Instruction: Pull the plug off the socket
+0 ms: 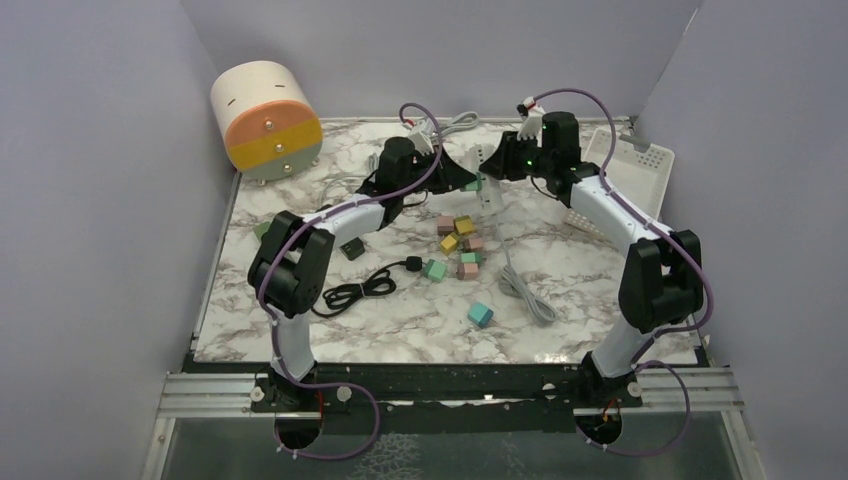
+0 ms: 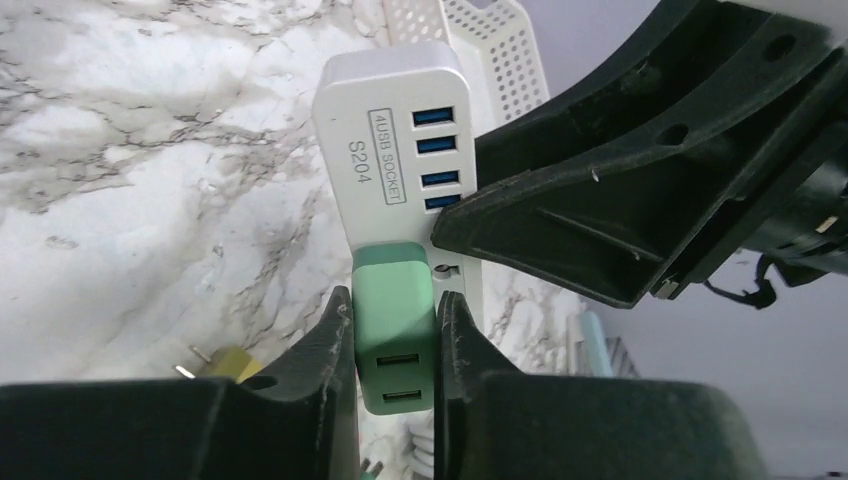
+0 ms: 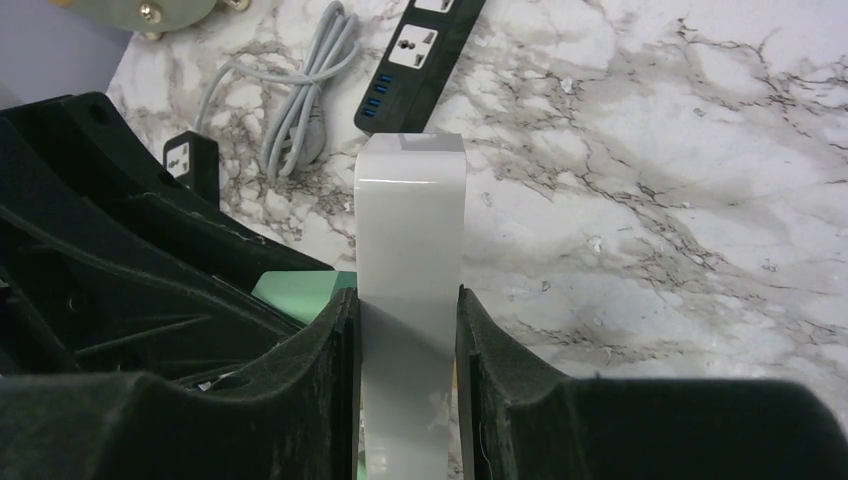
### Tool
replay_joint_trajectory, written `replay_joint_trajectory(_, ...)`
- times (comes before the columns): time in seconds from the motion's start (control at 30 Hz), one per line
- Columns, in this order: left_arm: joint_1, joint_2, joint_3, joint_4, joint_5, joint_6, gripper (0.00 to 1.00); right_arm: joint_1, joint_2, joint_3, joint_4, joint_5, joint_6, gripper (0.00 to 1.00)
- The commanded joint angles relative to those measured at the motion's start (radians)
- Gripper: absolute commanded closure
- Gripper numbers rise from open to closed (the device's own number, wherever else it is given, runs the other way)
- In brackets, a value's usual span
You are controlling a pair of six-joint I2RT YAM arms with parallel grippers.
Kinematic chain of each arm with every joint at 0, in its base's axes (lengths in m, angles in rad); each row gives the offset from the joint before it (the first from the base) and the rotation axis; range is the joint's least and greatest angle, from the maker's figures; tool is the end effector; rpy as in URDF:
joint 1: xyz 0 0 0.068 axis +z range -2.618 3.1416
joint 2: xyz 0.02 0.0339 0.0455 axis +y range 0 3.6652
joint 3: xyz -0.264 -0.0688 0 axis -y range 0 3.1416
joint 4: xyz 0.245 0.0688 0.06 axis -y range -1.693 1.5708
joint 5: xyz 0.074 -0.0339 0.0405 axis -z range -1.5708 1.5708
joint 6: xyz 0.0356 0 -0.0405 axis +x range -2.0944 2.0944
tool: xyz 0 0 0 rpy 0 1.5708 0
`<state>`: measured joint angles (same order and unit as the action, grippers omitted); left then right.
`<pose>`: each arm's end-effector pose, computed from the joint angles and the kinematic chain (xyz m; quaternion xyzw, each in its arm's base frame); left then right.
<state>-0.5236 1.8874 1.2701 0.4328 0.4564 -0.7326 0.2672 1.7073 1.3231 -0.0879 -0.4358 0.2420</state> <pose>0.3740 -0.2340 0.2521 0.0656 0.7603 -0.5065 0.4014 0.3820 0.1202 0.2905 -0.1234 0.8312 0.3068 0.4469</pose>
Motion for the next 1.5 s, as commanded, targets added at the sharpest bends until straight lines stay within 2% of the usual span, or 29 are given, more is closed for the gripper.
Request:
replay_joint_trajectory(0.0, 0.0, 0.062, 0.03, 0.062, 0.025, -0.072, 1.0, 0.0, -0.06, 0.039, -0.002, -0.044, -0.005, 0.99)
replay_joint_trajectory(0.3, 0.026, 0.013, -0.063, 0.076, 0.0, -0.082, 1.0, 0.0, -0.067, 0.037, -0.007, 0.048, -0.01, 0.99)
replay_joint_trajectory(0.37, 0.045, -0.016, -0.092, 0.075, 0.0, -0.069, 1.0, 0.0, -0.078, 0.037, -0.016, 0.164, -0.029, 0.99)
replay_joint_trajectory(0.5, 0.093, -0.079, -0.167, 0.058, -0.013, -0.033, 1.0, 0.008, -0.132, 0.004, 0.021, 0.506, -0.122, 0.99)
replay_joint_trajectory(0.57, 0.108, -0.084, -0.182, 0.055, -0.007, -0.029, 1.0, 0.011, -0.163, -0.02, 0.065, 0.554, -0.166, 0.99)
replay_joint_trajectory(0.63, 0.11, -0.079, -0.181, 0.054, -0.003, -0.027, 1.0, 0.01, -0.186, -0.035, 0.094, 0.487, -0.177, 0.99)
replay_joint_trajectory(0.73, 0.105, -0.068, -0.169, 0.055, 0.006, -0.026, 1.0, -0.006, -0.159, 0.01, 0.07, 0.145, -0.135, 0.99)
replay_joint_trajectory(0.8, 0.105, -0.065, -0.163, 0.053, 0.019, -0.024, 1.0, -0.006, -0.108, 0.067, 0.018, 0.047, -0.103, 0.99)
replay_joint_trajectory(0.93, 0.105, -0.064, -0.159, -0.002, 0.056, -0.007, 1.0, -0.022, -0.008, 0.108, -0.043, 0.146, -0.102, 0.99)
replay_joint_trajectory(1.13, 0.071, -0.105, -0.271, -0.019, 0.132, 0.001, 1.0, -0.113, 0.202, 0.179, -0.069, 0.112, -0.065, 0.99)
replay_joint_trajectory(1.4, 0.035, -0.165, -0.451, -0.025, 0.166, 0.028, 1.0, -0.121, 0.431, 0.298, -0.095, 0.117, -0.057, 0.99)
replay_joint_trajectory(1.47, 0.033, -0.179, -0.483, -0.024, 0.17, 0.03, 1.0, -0.122, 0.455, 0.297, -0.09, 0.121, -0.057, 0.95)
